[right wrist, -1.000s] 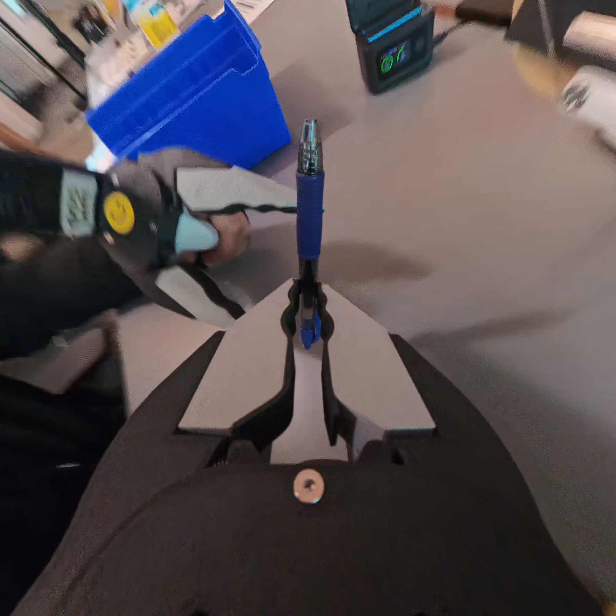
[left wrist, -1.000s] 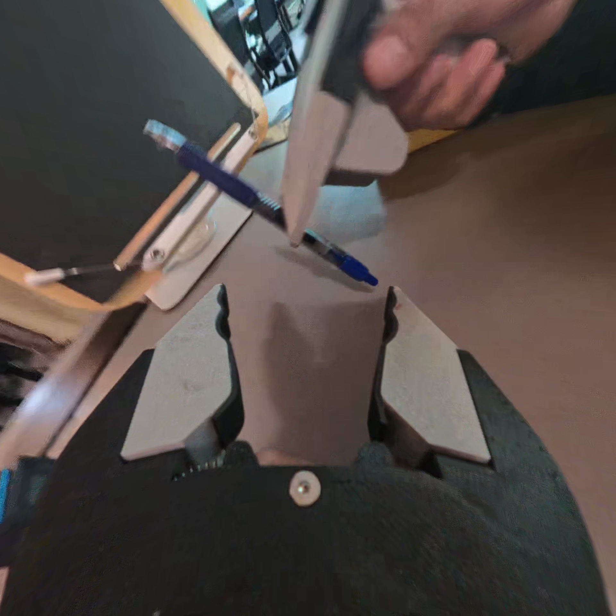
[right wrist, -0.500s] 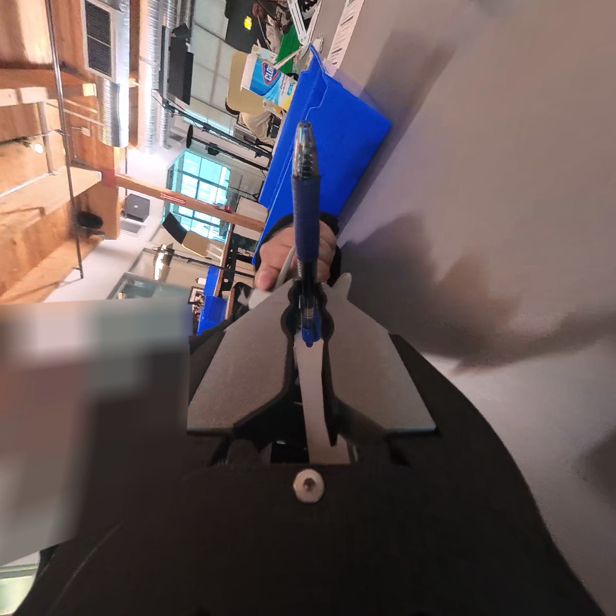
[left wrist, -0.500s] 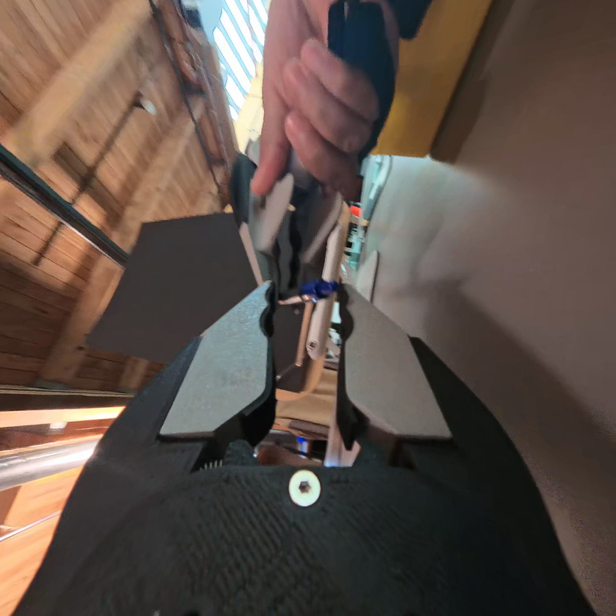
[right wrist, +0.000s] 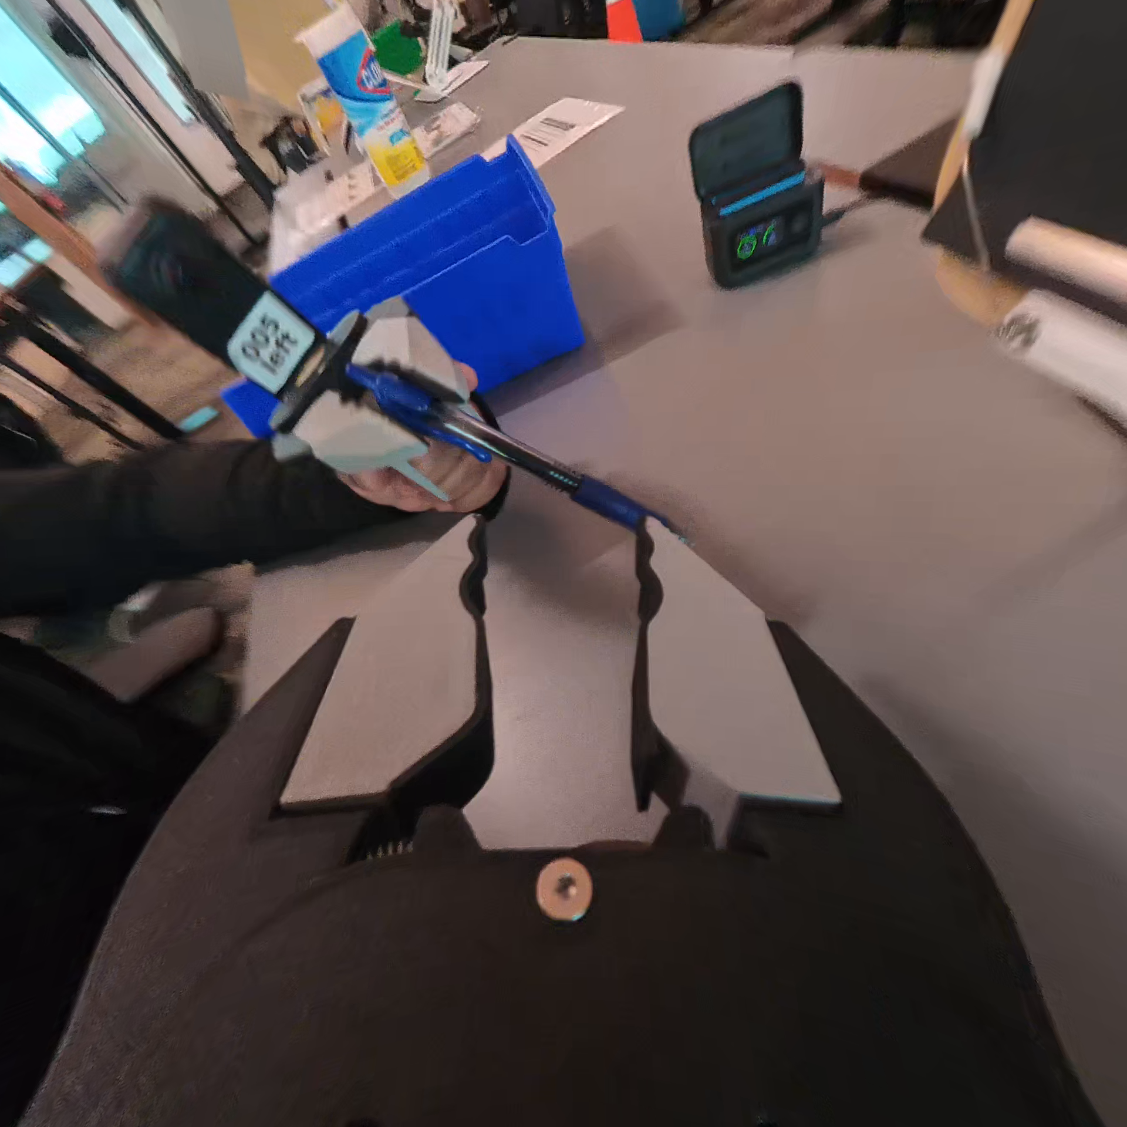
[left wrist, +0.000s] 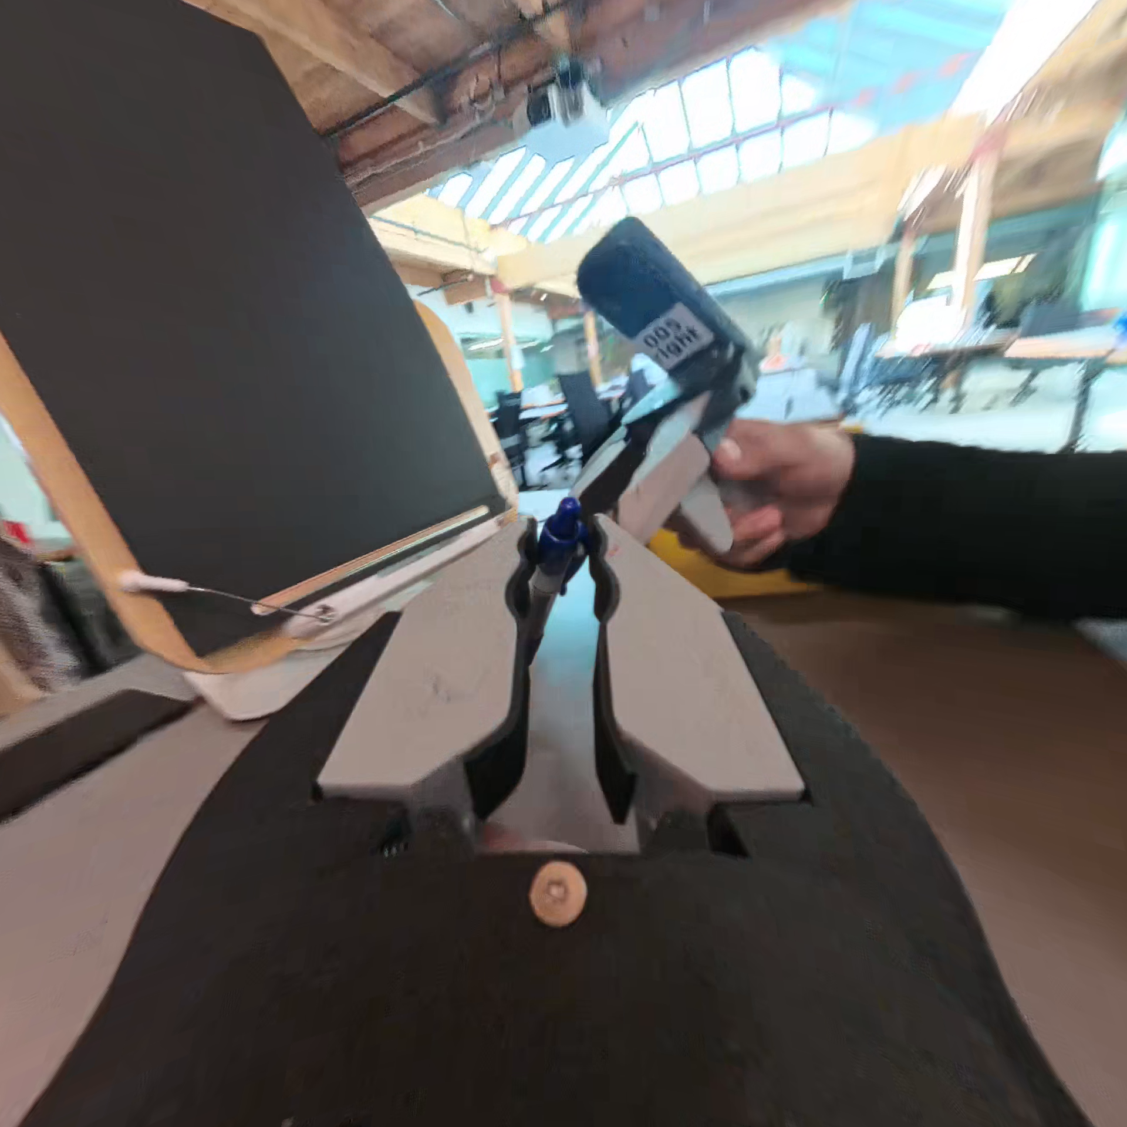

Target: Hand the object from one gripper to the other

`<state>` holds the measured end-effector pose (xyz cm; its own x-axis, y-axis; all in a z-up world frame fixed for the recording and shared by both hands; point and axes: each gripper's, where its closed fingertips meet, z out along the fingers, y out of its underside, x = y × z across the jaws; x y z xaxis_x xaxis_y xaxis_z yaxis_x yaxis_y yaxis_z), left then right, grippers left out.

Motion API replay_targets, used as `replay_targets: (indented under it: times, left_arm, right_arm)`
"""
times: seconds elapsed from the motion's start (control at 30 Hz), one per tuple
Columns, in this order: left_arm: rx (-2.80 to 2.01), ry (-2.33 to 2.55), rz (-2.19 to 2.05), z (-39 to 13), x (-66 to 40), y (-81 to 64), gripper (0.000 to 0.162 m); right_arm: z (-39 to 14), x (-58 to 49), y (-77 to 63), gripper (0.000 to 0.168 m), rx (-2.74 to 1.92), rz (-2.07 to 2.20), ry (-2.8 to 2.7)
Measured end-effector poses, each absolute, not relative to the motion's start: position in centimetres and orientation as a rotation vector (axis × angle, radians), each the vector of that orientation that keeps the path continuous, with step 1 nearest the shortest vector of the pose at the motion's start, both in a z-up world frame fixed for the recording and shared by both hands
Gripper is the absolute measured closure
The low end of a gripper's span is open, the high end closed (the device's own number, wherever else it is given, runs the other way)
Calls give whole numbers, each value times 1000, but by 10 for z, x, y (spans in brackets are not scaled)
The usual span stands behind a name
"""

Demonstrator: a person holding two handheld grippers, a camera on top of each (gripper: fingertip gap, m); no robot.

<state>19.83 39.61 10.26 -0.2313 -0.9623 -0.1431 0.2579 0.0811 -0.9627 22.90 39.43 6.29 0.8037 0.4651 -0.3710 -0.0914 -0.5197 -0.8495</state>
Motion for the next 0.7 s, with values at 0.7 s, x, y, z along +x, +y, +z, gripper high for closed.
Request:
replay_targets:
  times: [0.7]
  left_arm:
    - [-997, 1375, -1425, 68, 215, 388, 138]
  right_arm:
    - [147, 426, 262, 160, -2312, -459, 0]
